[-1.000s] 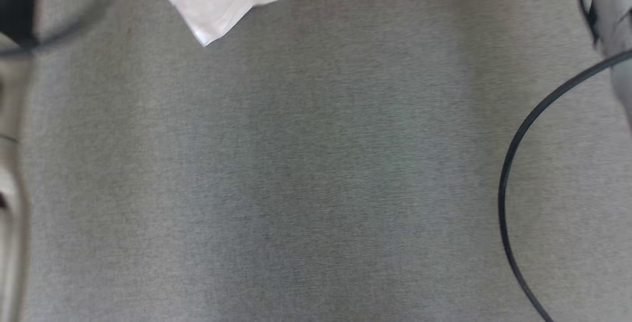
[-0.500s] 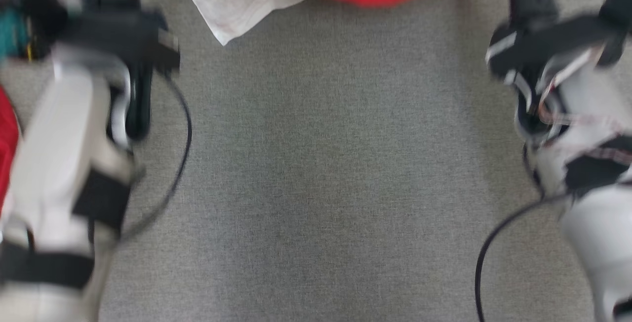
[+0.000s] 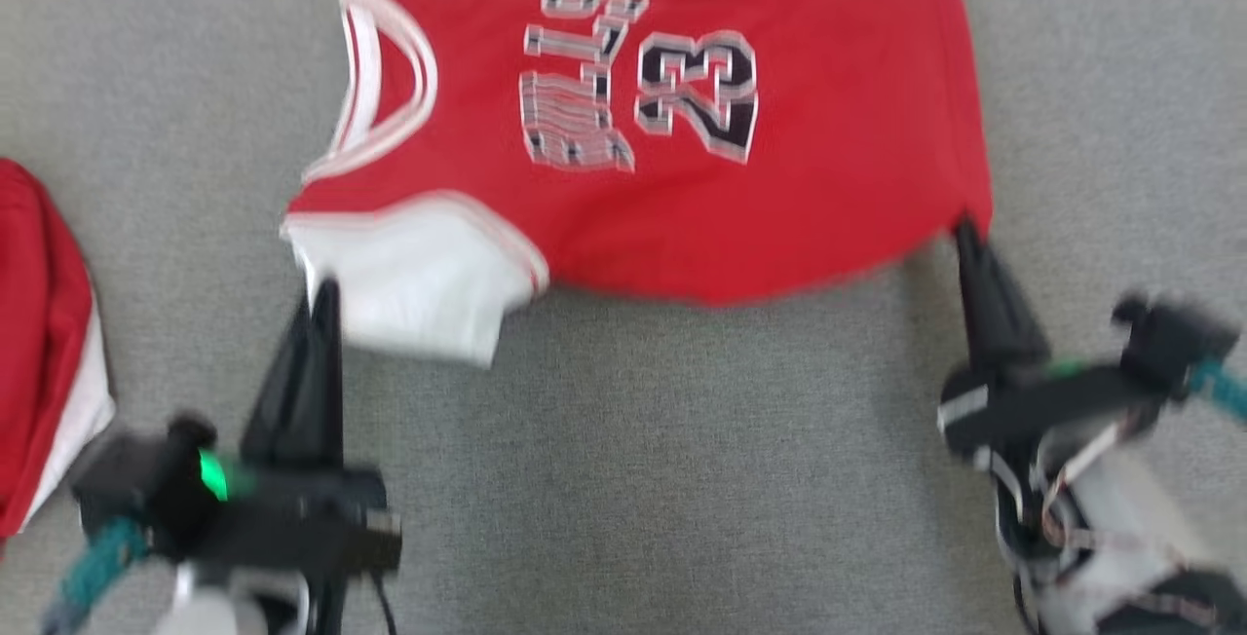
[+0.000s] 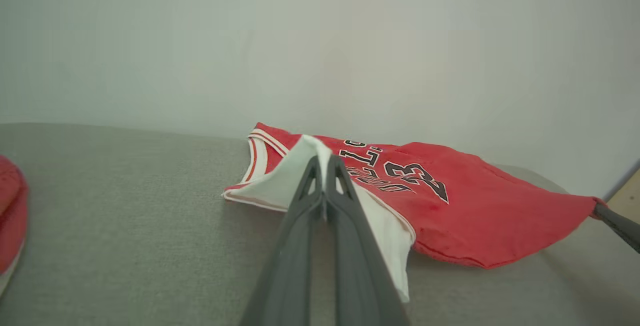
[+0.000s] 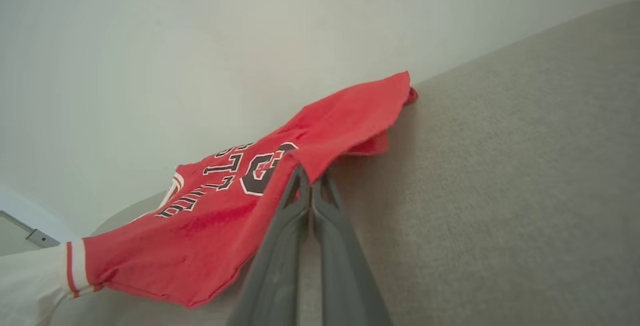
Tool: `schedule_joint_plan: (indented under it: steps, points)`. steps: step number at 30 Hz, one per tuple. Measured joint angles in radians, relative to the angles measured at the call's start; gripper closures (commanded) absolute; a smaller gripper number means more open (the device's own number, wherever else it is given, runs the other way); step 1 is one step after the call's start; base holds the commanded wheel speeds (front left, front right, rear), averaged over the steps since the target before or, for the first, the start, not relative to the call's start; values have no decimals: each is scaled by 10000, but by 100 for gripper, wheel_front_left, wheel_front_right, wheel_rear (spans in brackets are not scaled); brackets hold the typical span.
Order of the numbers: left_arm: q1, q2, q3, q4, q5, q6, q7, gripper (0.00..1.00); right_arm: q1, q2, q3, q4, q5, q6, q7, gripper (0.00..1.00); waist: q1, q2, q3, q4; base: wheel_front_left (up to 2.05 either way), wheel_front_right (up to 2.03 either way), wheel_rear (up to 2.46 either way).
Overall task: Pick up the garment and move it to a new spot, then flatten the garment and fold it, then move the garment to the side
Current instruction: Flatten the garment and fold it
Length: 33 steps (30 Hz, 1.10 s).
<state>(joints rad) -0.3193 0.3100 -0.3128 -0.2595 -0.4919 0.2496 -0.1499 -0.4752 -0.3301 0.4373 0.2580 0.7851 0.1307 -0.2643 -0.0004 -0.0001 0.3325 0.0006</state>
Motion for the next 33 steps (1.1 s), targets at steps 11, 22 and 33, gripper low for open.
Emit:
schedule_joint_plan:
  steps: [11,22,33]
  points:
    - [3421,717,-263,-2428,-656,771,1684,100,2843,-278,-127,-433,-305,0,0,100,1,-1,-1227,82,0,0,0]
    - [5073,1463,-700,-3870,-1534,736,3183,100,4846,-788,-579,-1124,-706,0,472,100,2,-1,-1928,344,0,0,0]
    - [5688,2150,-878,-4857,-2094,499,4031,100,6282,-573,-1816,-2253,-1367,0,1484,100,3,0,-1826,486,0,0,0]
